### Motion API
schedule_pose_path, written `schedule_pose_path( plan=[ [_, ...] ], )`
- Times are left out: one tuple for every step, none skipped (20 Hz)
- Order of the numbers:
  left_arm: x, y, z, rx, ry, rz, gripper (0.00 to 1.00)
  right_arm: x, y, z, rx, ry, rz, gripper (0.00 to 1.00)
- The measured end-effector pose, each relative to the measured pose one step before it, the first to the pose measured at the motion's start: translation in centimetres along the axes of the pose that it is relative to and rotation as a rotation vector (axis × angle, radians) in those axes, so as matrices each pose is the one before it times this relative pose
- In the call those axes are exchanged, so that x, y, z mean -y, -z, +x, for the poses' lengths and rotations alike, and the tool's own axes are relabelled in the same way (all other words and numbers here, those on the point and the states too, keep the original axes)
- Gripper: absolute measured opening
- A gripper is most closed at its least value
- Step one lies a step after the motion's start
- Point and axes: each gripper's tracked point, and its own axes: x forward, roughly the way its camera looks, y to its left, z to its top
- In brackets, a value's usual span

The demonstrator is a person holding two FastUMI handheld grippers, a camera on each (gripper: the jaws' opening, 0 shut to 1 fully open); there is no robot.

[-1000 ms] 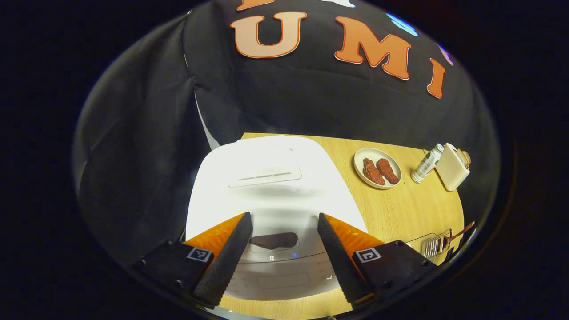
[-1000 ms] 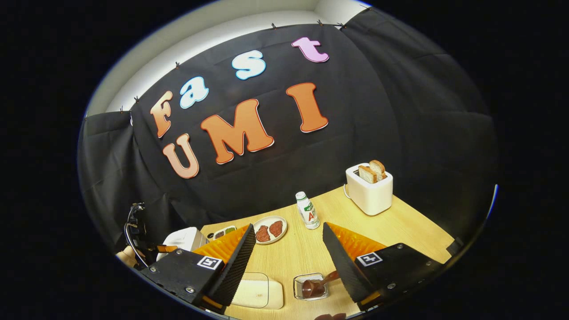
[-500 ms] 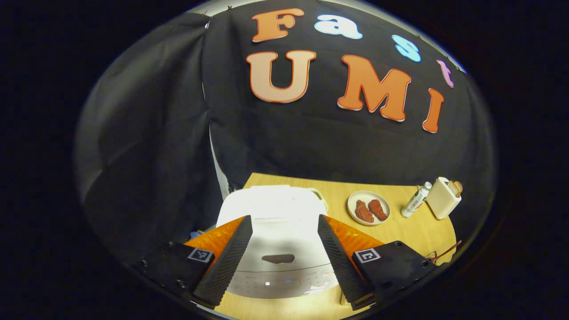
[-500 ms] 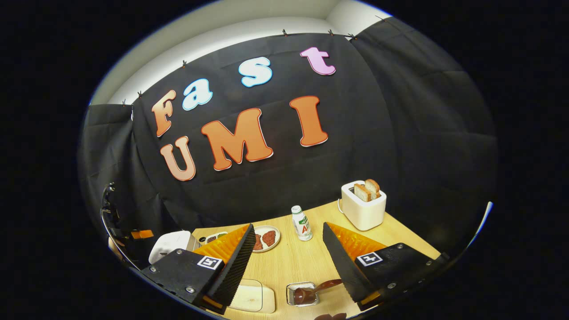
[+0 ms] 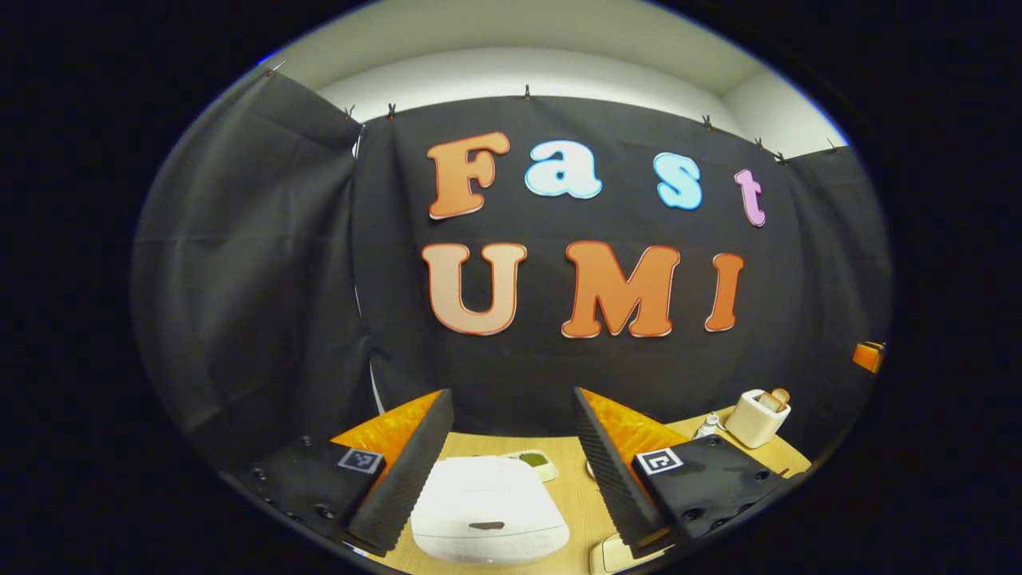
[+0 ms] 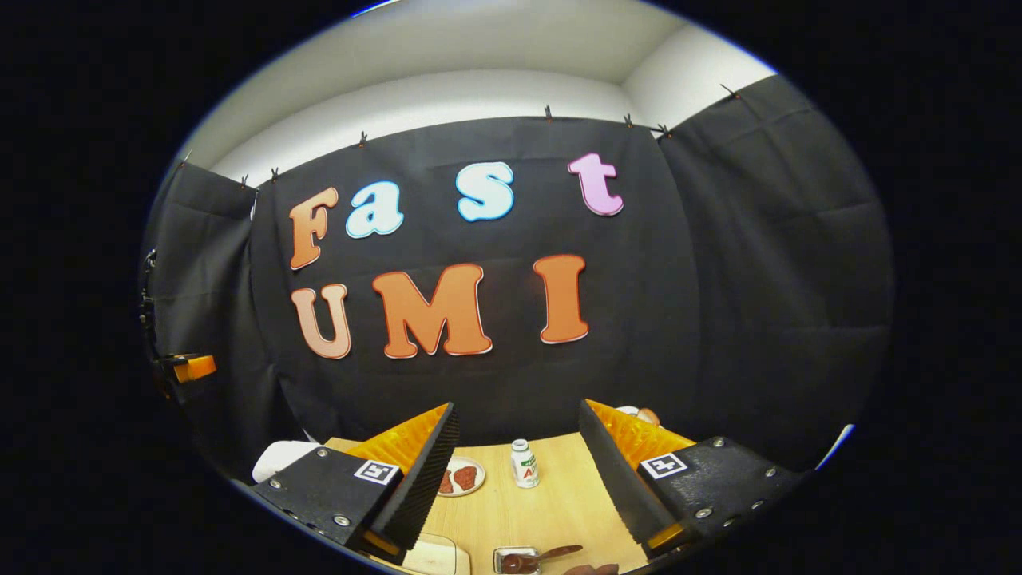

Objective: Close the left gripper, press the button to open the rice cooker; take a wooden spoon from the chopstick holder with the right hand, scoop a spoonful of rice and pour it into the rice cooker, then put the wooden spoon back into the chopstick holder.

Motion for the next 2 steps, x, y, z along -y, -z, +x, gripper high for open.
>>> schedule_pose_path(
  plan=[
    [0.224, -0.581, -0.703, 0.01511, 0.00299, -0.00184, 0.99, -0.245, -1.092, -0.405, 0.01614, 0.00090, -0.01268, 0.94],
    [-0.032, -0.569, -0.624, 0.00894, 0.00035, -0.00110, 1.00, 0.006, -0.894, -0.422, 0.01628, 0.00218, -0.01278, 0.94]
  ],
)
